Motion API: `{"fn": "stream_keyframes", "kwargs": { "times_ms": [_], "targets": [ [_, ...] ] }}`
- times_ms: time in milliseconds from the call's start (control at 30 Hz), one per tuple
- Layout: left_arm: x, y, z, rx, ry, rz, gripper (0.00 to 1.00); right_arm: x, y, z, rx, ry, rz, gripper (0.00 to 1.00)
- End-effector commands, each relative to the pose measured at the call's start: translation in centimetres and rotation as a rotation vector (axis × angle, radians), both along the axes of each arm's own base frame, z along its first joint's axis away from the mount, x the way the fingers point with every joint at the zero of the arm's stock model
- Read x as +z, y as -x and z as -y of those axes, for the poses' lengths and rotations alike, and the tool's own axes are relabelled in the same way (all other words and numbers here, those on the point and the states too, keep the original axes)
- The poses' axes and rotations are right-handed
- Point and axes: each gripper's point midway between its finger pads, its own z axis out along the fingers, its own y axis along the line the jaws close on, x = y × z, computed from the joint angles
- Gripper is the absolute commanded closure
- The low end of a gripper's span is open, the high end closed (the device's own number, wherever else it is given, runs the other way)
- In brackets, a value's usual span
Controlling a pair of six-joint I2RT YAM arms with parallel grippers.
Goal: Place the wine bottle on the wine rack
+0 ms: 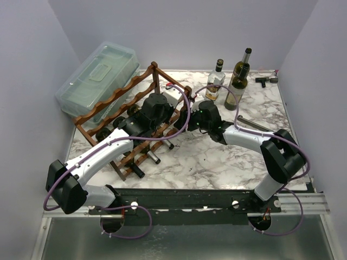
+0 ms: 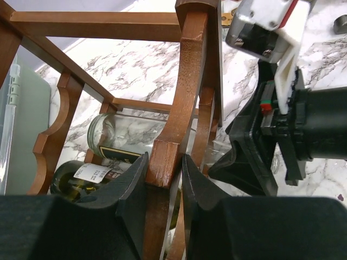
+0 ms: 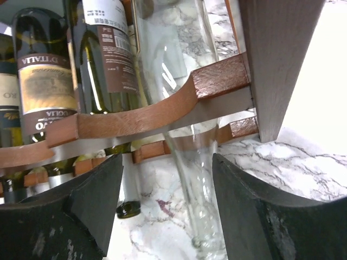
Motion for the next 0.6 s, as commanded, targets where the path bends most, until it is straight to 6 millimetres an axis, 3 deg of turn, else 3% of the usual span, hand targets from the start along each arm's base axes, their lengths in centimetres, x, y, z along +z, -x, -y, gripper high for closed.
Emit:
{"fn": "stream_keyframes", "kwargs": {
  "times_ms": [0, 200, 367, 567],
  "targets": [
    [-0.5, 1.1, 1.0, -0.055, 0.012, -0.032, 1.0, 1.6, 1.5, 1.1, -0.024, -0.009, -0.053, 0.29],
    [-0.6, 1.1, 1.2, -0.062, 0.013, -0.037, 1.0, 0.4, 4.1, 3.5, -0.039, 0.051, -0.114, 0.28],
    [-0.8, 1.1, 1.2, -0.061, 0.009, -0.042, 1.0, -1.1, 4.5, 5.0, -0.052, 0.051, -0.175, 0.29],
    [-1.1, 1.2, 1.3, -0.067, -0.006, -0.041, 1.0, -1.5, 5.3, 4.1, 0.07, -0.011, -0.234, 0.33]
  ]
}}
